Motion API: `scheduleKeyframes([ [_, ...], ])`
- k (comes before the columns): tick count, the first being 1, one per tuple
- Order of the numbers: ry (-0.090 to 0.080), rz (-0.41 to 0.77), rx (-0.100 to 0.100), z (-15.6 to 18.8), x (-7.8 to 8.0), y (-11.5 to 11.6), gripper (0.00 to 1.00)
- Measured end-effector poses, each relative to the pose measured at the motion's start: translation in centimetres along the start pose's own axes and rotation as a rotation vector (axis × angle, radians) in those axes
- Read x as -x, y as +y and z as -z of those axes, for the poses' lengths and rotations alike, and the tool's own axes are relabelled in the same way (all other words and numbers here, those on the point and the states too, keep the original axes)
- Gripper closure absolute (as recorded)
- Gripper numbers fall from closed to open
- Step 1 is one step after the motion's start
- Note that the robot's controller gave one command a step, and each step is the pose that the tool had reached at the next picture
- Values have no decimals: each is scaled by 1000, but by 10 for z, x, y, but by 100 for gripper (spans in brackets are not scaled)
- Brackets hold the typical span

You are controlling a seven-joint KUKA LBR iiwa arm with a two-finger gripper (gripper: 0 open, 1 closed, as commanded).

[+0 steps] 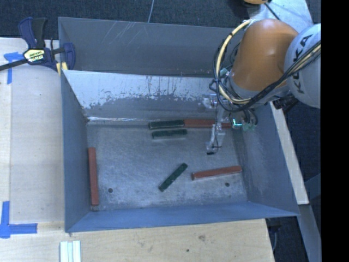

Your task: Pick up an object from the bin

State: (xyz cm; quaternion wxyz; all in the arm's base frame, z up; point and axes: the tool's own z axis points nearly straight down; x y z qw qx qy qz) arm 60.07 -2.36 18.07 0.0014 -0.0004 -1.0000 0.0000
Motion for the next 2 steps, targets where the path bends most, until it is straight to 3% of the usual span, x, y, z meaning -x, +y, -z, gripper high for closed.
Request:
scheduleKeyframes([
  [1, -7, 0, 0, 4, 2, 0, 0],
  [2, -12, 19, -1, -49, -21, 3, 0],
])
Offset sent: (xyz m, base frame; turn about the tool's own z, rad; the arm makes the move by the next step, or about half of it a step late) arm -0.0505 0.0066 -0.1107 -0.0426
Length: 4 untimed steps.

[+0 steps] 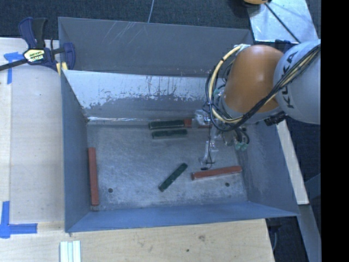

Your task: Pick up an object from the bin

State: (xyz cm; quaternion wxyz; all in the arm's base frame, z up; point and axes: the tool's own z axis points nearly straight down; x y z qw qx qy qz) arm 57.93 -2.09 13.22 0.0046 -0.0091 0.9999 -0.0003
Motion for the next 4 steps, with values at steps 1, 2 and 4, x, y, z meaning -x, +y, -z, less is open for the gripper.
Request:
scheduleKeyframes([
  [1, 4, 25, 0, -53, -4, 13, 0],
  [2, -3, 226, 3, -55, -66, 61, 100],
  [4, 1, 226, 2, -57, -67, 60, 100],
])
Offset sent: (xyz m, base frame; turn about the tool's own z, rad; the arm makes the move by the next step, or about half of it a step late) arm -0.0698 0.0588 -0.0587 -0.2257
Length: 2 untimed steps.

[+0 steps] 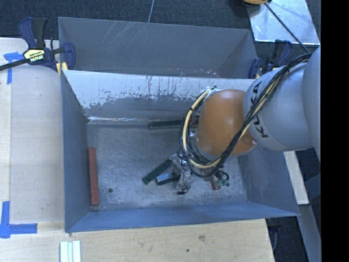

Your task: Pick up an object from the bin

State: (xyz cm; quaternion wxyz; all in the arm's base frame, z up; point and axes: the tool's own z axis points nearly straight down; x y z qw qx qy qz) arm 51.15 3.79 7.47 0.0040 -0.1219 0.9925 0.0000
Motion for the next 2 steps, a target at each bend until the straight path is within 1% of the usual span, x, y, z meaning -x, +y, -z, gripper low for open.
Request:
scheduleKeyframes([
  [1, 0, 0, 0, 0, 0, 0, 100],
  [2, 5, 59, 1, 121, 6, 9, 100],
])
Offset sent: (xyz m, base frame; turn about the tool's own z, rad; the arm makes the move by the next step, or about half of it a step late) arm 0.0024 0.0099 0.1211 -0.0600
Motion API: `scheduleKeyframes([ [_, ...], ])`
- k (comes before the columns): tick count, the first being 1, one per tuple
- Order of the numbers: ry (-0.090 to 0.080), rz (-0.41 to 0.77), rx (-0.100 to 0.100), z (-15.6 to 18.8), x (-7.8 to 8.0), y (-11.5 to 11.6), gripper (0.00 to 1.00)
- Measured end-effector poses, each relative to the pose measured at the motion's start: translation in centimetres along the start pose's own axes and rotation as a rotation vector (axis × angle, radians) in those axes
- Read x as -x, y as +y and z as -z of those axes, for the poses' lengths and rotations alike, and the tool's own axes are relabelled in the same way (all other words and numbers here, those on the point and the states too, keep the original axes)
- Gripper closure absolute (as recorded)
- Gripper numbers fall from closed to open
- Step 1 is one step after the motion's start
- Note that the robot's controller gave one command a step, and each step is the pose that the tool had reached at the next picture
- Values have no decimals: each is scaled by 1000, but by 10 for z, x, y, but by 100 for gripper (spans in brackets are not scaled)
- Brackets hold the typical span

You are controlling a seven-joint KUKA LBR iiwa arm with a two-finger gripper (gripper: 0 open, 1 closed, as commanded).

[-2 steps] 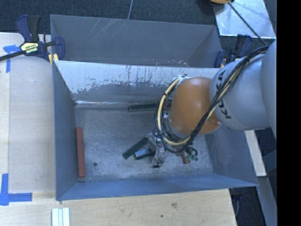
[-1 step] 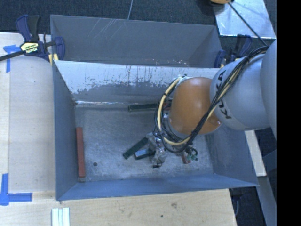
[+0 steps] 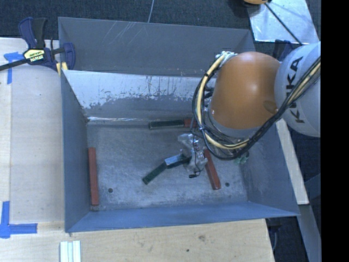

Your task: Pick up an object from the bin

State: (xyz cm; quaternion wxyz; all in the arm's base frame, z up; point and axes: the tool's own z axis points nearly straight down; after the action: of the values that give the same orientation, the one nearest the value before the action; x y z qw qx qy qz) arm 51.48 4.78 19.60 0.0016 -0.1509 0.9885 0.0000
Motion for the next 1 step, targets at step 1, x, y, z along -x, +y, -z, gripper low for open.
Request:
scheduleKeyframes([
  [1, 0, 0, 0, 0, 0, 0, 100],
])
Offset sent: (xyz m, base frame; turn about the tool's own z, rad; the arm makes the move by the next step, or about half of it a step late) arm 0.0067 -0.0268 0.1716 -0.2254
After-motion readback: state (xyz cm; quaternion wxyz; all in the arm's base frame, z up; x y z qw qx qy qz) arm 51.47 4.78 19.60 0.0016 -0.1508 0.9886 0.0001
